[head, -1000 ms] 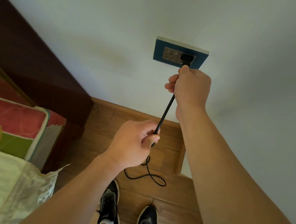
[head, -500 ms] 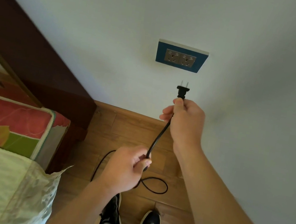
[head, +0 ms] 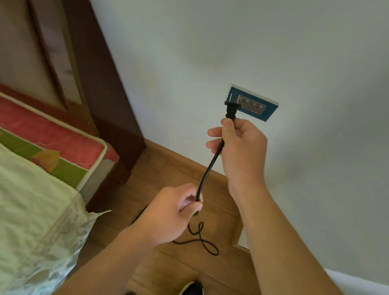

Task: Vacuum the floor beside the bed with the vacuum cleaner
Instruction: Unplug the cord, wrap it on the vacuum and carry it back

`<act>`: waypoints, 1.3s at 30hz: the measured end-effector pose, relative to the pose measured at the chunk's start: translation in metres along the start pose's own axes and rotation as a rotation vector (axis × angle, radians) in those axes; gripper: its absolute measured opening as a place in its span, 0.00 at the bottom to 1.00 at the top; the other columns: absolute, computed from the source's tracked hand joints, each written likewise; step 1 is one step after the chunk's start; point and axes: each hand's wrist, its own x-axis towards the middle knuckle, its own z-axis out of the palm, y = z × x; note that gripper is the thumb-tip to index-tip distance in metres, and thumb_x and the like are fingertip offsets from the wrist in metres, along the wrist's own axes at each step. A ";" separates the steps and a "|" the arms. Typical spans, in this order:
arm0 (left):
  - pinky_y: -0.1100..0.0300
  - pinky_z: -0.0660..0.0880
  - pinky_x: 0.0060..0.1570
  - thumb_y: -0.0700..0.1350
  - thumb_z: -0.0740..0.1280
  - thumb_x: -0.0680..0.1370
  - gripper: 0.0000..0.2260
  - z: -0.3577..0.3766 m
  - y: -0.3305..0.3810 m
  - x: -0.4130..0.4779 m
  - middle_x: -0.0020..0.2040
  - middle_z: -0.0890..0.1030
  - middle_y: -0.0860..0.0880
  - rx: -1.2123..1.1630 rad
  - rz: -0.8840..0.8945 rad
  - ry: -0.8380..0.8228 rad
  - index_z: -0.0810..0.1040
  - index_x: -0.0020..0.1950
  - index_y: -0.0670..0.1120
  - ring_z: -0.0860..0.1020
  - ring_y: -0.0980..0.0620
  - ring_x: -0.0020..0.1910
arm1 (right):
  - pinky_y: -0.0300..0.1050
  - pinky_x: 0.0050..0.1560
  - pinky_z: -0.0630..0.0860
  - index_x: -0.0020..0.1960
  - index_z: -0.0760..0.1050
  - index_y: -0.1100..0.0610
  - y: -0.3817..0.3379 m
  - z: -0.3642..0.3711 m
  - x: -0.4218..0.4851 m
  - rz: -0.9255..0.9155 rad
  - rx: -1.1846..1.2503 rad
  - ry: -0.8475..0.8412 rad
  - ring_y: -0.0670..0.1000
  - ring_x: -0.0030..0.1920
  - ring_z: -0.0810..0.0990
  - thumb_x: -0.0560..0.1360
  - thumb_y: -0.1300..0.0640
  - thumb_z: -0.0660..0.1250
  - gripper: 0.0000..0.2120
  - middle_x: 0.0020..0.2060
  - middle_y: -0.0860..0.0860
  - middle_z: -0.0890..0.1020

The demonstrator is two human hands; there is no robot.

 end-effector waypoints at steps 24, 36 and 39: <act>0.55 0.80 0.51 0.43 0.67 0.82 0.05 -0.135 0.013 -0.157 0.43 0.84 0.52 -0.011 0.043 0.300 0.77 0.48 0.53 0.83 0.58 0.44 | 0.43 0.42 0.84 0.57 0.80 0.56 -0.128 0.113 -0.153 -0.231 -0.070 -0.245 0.46 0.33 0.83 0.84 0.56 0.62 0.09 0.37 0.49 0.85; 0.64 0.78 0.48 0.41 0.71 0.79 0.05 -0.191 0.021 -0.268 0.41 0.84 0.54 -0.121 -0.172 0.533 0.82 0.46 0.52 0.82 0.59 0.43 | 0.40 0.40 0.82 0.49 0.77 0.50 -0.192 0.177 -0.253 -0.291 -0.110 -0.568 0.43 0.31 0.82 0.83 0.57 0.62 0.07 0.38 0.50 0.84; 0.67 0.75 0.47 0.41 0.72 0.78 0.09 -0.200 0.023 -0.288 0.39 0.84 0.56 -0.153 -0.234 0.607 0.81 0.43 0.54 0.82 0.60 0.41 | 0.51 0.45 0.84 0.49 0.78 0.52 -0.202 0.194 -0.269 -0.303 -0.140 -0.685 0.51 0.35 0.84 0.83 0.58 0.63 0.07 0.38 0.52 0.85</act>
